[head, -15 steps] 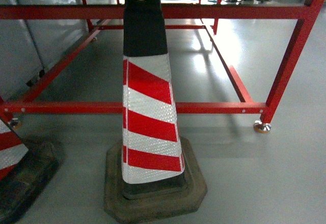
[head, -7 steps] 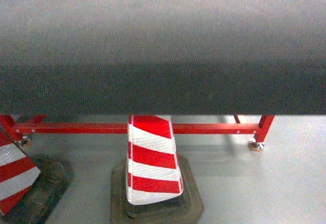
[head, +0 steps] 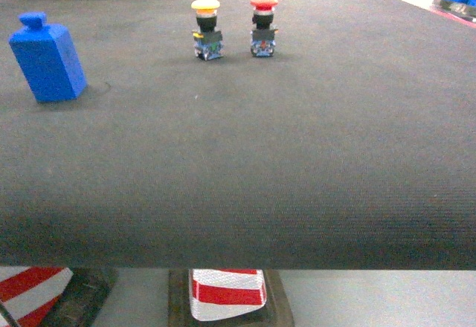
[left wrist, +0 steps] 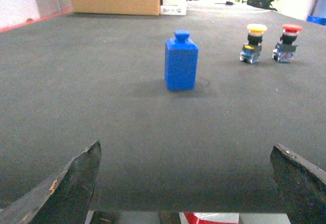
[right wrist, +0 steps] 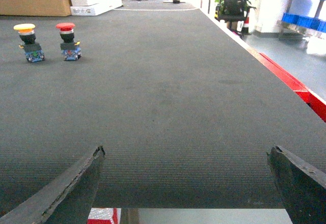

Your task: Pick blue part to blue bin on bottom shelf

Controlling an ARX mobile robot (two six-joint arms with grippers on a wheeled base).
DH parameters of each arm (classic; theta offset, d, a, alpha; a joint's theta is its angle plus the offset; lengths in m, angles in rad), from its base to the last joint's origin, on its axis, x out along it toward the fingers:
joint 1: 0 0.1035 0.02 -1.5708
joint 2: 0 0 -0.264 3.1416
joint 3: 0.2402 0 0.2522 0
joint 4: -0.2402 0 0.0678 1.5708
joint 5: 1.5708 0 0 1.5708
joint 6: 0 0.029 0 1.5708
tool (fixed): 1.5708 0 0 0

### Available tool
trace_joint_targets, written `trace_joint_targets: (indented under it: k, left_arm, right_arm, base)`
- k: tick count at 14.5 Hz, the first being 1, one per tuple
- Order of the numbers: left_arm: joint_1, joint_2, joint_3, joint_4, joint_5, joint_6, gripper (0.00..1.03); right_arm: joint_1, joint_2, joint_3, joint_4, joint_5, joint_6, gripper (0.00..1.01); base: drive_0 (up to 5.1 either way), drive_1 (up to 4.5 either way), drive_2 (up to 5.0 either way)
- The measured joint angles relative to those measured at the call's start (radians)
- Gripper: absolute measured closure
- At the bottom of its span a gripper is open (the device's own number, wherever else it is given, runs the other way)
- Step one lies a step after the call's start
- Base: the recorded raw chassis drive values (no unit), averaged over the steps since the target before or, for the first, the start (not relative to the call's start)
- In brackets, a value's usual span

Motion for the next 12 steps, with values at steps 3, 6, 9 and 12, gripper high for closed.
trace_joint_targets:
  k: [3,6,9,12]
  left_arm:
    - [0.0,0.0,0.0,0.0,-0.001,0.0,0.05]
    - [0.0,0.0,0.0,0.002,-0.002,0.0,0.05]
    - [0.0,0.0,0.0,0.005,0.0,0.0,0.05]
    - [0.0,0.0,0.0,0.001,-0.001,0.0,0.05]
  right_arm:
    - [0.0,0.0,0.0,0.0,-0.002,-0.002,0.03]
    - [0.0,0.0,0.0,0.001,-0.001,-0.001,0.03]
    - [0.0,0.0,0.0,-0.002,-0.002,-0.001,0.03]
    - [0.0,0.0,0.0,0.0,-0.001,-0.001,0.03]
  base:
    - [0.0,0.0,0.0]
    - [0.0,0.0,0.0]
    - [0.0,0.0,0.0]
    - [0.0,0.0,0.0]
